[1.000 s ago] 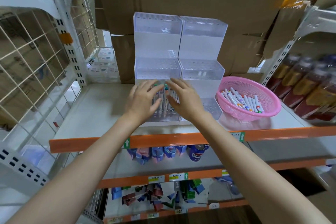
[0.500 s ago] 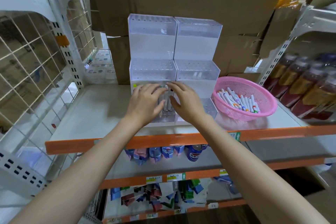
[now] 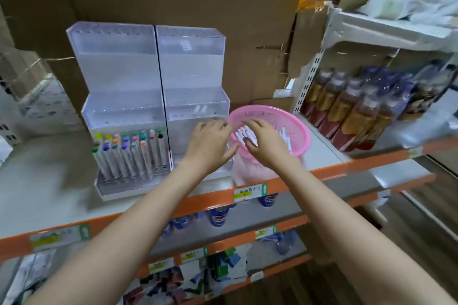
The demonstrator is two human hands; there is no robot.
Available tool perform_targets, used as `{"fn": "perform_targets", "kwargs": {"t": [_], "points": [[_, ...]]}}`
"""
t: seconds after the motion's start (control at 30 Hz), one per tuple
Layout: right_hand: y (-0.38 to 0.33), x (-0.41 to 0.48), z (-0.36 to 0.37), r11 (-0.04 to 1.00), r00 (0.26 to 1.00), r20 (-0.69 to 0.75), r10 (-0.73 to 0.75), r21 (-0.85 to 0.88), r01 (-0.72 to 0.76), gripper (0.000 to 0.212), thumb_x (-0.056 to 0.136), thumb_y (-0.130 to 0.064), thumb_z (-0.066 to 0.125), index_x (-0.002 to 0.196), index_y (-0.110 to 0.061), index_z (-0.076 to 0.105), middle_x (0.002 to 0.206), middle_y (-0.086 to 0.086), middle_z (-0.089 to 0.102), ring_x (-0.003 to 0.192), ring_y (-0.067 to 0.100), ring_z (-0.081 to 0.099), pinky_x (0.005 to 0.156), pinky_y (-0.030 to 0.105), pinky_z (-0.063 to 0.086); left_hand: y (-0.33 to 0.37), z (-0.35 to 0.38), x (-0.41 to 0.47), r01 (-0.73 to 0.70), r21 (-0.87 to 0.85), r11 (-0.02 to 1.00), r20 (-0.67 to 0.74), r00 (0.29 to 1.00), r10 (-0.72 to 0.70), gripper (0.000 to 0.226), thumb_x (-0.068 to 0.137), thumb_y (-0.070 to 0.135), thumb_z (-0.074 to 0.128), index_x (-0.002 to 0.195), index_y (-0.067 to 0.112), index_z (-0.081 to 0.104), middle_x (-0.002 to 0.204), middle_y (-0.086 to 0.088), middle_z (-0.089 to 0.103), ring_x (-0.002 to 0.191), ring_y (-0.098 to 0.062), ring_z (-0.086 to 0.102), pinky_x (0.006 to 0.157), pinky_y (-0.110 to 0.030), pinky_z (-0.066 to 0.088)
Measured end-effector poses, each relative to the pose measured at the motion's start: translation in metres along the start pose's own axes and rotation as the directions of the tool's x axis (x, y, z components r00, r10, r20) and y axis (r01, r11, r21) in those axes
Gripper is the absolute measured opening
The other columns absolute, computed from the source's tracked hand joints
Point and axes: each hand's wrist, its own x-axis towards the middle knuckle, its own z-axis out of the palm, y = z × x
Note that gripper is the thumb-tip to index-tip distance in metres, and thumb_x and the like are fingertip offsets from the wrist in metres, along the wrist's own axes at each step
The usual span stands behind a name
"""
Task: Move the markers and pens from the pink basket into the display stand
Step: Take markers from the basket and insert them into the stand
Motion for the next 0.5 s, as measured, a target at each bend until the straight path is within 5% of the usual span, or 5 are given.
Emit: {"fn": "perform_targets", "kwargs": {"t": [0.1,0.2,0.33,0.5], "points": [[0.031,0.005,-0.007,0.992,0.988,0.106,0.112,-0.075,-0.105,0.044,0.092,-0.019,0.053,0.135,-0.018,0.051,0.137,0.006,0.049,0.123,0.028,0.048,0.092,0.04,0.046,0.022,0.017,0.025,-0.019,-0.057,0.998,-0.015,1.0,0.018,0.037,0.086,0.038,0.056,0.112,0.014,0.065,0.106,-0.009,0.065,0.103,-0.03,0.06,0.086,-0.039,0.042],[0.058,0.013,-0.009,0.981,0.973,0.151,0.177,-0.101,-0.163,0.045,0.091,-0.02,0.052,0.136,-0.02,0.049,0.134,0.007,0.051,0.121,0.031,0.05,0.09,0.041,0.047,0.037,0.032,0.047,0.021,-0.076,0.997,0.121,0.993,-0.012,0.035,0.091,0.034,0.053,0.121,0.016,0.058,0.117,-0.006,0.059,0.113,-0.027,0.051,0.088,-0.036,0.038],[0.091,0.023,-0.004,0.981,0.958,0.216,0.188,-0.085,-0.173,0.051,0.088,-0.016,0.054,0.138,-0.02,0.048,0.134,0.008,0.051,0.121,0.03,0.05,0.089,0.038,0.045,0.047,0.058,0.071,0.119,-0.091,0.989,0.3,0.95,-0.086,0.025,0.09,0.024,0.052,0.11,0.01,0.059,0.111,-0.011,0.06,0.103,-0.03,0.055,0.079,-0.037,0.046],[0.112,0.037,0.005,0.982,0.951,0.253,0.181,-0.1,-0.16,0.035,0.084,-0.005,0.055,0.117,-0.014,0.061,0.12,0.01,0.062,0.111,0.029,0.056,0.081,0.036,0.048,0.048,0.08,0.092,0.268,-0.054,0.962,0.384,0.895,-0.228,0.019,0.084,0.011,0.053,0.097,0.008,0.066,0.098,-0.012,0.067,0.09,-0.03,0.062,0.07,-0.035,0.051]]}}
